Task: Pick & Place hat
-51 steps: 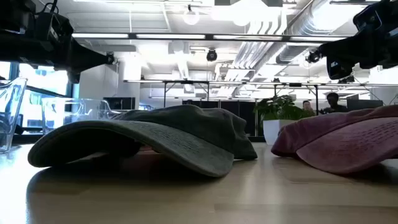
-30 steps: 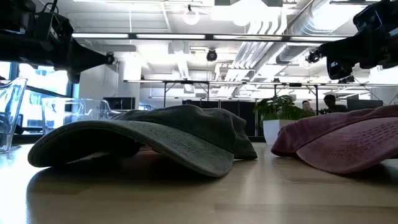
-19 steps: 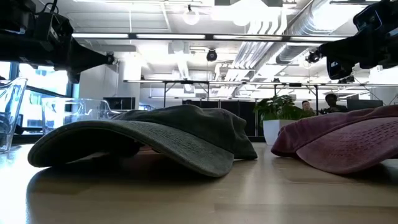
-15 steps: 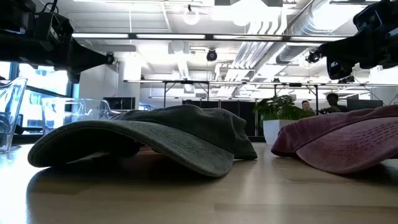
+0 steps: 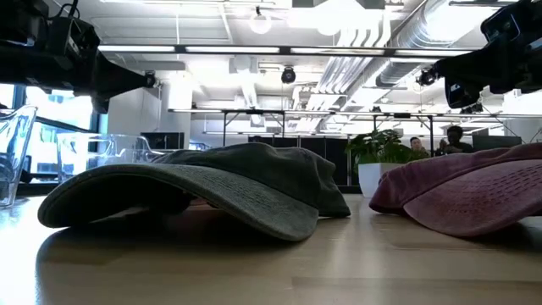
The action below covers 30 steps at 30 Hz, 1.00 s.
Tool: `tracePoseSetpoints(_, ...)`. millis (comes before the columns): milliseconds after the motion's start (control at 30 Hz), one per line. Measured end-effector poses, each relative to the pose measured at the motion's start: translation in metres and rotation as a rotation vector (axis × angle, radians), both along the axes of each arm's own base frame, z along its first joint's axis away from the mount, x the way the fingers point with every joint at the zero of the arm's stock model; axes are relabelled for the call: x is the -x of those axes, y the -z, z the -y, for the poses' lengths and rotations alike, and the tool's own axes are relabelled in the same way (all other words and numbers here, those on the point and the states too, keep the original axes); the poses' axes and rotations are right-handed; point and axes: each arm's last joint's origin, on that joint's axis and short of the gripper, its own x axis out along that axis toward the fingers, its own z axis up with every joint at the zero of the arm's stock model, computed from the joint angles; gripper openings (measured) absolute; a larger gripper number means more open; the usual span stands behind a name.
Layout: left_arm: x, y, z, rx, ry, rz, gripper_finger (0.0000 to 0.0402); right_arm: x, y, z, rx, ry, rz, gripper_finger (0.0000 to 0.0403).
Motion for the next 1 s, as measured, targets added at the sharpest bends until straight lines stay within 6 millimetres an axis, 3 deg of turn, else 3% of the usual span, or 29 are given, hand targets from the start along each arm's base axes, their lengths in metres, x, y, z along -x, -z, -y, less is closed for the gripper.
tracePoseSetpoints(700, 0.0, -0.002, 0.0, -0.002, -0.004, 0.016, 0.0, 0.0, 0.0, 0.0, 0.0, 0.0, 0.0, 0.0012)
tracePoseSetpoints(900, 0.005, -0.032, 0.0, -0.018, -0.026, 0.184, 0.0, 0.0, 0.0, 0.0, 0.0, 0.0, 0.0, 0.0012)
tracePoseSetpoints(1000, 0.006, -0.048, 0.003, 0.028, 0.076, 0.272, 0.0, 0.0, 0.0, 0.0, 0.0, 0.0, 0.0, 0.0012)
